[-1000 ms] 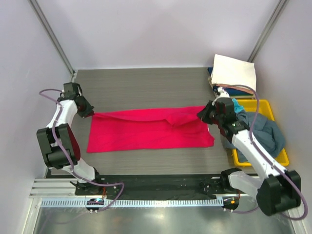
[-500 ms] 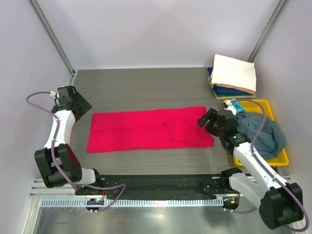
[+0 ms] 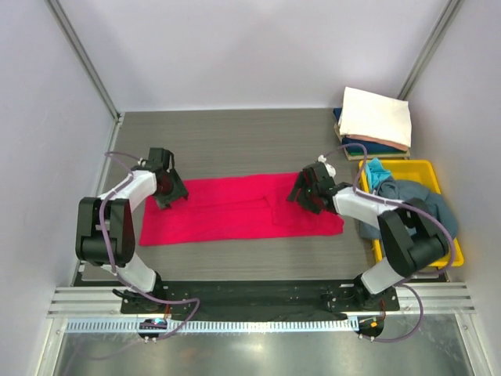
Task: Fold and stack the t-shirts
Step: Fold the tshirt
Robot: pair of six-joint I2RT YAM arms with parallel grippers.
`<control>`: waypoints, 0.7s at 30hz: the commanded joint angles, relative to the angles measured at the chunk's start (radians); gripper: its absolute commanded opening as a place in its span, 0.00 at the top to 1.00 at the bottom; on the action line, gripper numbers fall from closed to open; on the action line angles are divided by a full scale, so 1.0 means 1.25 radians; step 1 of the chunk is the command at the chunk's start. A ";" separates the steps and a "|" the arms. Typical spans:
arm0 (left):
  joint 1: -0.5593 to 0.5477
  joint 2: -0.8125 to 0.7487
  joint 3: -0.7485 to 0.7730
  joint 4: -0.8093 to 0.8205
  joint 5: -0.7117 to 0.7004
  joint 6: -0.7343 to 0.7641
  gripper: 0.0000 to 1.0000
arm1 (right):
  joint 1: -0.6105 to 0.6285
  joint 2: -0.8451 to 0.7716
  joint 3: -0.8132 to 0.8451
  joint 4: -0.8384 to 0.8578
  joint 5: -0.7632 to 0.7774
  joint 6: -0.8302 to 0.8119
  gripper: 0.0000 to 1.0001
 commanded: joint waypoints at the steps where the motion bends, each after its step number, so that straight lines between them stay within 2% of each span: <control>1: -0.003 0.001 -0.041 0.012 0.007 -0.048 0.40 | 0.001 0.096 0.043 0.009 0.018 0.005 0.29; 5: -0.004 0.008 -0.093 0.038 0.033 -0.079 0.41 | 0.000 0.201 0.133 0.004 0.024 -0.024 0.27; 6: -0.004 0.005 -0.122 0.047 0.093 -0.090 0.42 | -0.001 0.236 0.167 -0.007 0.032 -0.052 0.27; 9: -0.007 -0.024 -0.177 0.075 0.141 -0.119 0.44 | -0.013 0.385 0.353 -0.085 0.012 -0.092 0.28; 10: -0.010 -0.055 -0.218 0.081 0.169 -0.137 0.44 | -0.015 0.419 0.460 -0.128 0.005 -0.113 0.28; 13: -0.050 -0.154 -0.275 0.088 0.189 -0.192 0.44 | -0.013 0.554 0.622 -0.193 -0.030 -0.139 0.30; 16: -0.168 -0.227 -0.338 0.088 0.165 -0.279 0.41 | -0.012 0.703 0.923 -0.262 -0.050 -0.160 0.30; 17: -0.246 -0.263 -0.363 0.088 0.155 -0.308 0.41 | -0.012 0.741 0.990 -0.281 -0.085 -0.179 0.30; 19: -0.332 -0.294 -0.388 0.102 0.133 -0.379 0.39 | -0.011 0.856 1.160 -0.309 -0.162 -0.200 0.31; 20: -0.413 -0.311 -0.402 0.133 0.119 -0.453 0.39 | -0.011 0.892 1.211 -0.319 -0.179 -0.206 0.31; 21: -0.450 -0.313 -0.425 0.157 0.113 -0.489 0.38 | -0.008 0.939 1.251 -0.321 -0.199 -0.211 0.31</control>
